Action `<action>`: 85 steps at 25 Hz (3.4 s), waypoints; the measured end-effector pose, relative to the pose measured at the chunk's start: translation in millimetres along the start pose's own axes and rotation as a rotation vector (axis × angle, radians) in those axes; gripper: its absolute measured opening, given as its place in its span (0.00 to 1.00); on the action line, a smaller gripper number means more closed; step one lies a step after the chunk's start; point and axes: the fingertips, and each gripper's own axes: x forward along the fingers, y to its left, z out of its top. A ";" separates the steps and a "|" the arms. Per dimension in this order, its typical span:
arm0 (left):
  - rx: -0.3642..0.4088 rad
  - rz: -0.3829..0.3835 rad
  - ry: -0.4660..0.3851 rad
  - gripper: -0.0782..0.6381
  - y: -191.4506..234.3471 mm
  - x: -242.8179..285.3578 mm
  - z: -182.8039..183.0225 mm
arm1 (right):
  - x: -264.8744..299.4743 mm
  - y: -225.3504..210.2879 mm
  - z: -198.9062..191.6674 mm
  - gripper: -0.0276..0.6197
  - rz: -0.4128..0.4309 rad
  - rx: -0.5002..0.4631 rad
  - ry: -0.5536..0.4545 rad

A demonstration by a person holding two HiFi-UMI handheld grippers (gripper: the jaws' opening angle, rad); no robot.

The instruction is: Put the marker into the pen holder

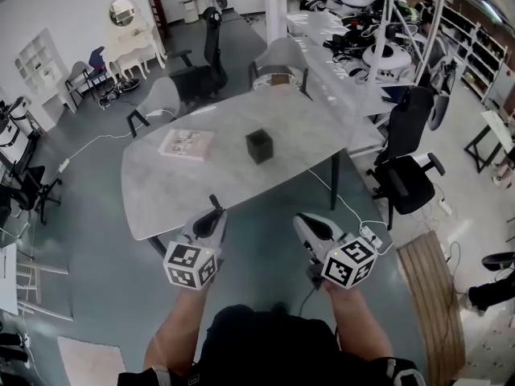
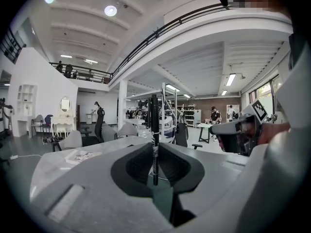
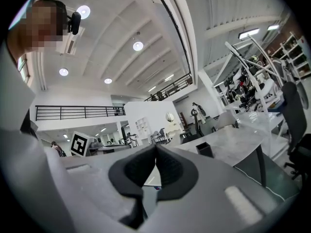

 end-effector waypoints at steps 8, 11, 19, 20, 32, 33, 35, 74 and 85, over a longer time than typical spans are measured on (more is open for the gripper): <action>-0.017 -0.032 0.000 0.17 18.2 46.8 2.5 | 24.7 -39.4 6.8 0.05 -0.026 0.007 0.029; -0.036 -0.038 -0.004 0.17 32.6 71.0 6.2 | 43.9 -57.9 16.4 0.05 -0.030 0.002 0.043; -0.063 -0.041 -0.031 0.17 110.2 152.0 23.3 | 130.8 -113.0 42.2 0.05 -0.033 -0.030 0.072; -0.062 -0.043 -0.030 0.17 119.1 162.7 25.8 | 142.4 -120.0 45.1 0.05 -0.035 -0.028 0.080; -0.097 -0.077 -0.019 0.17 219.0 255.7 44.7 | 286.7 -175.8 64.2 0.05 -0.019 -0.019 0.161; -0.097 -0.075 -0.018 0.17 227.1 262.2 44.2 | 298.0 -179.4 63.2 0.05 -0.012 -0.021 0.167; -0.101 -0.072 -0.013 0.17 241.4 273.9 43.0 | 318.0 -185.3 63.1 0.05 0.001 -0.028 0.179; -0.189 -0.147 0.165 0.17 227.1 482.7 -9.1 | 380.5 -328.7 67.9 0.05 0.049 0.083 0.256; -0.179 -0.247 0.251 0.17 216.7 529.2 -49.6 | 379.2 -358.4 55.1 0.05 -0.029 0.132 0.263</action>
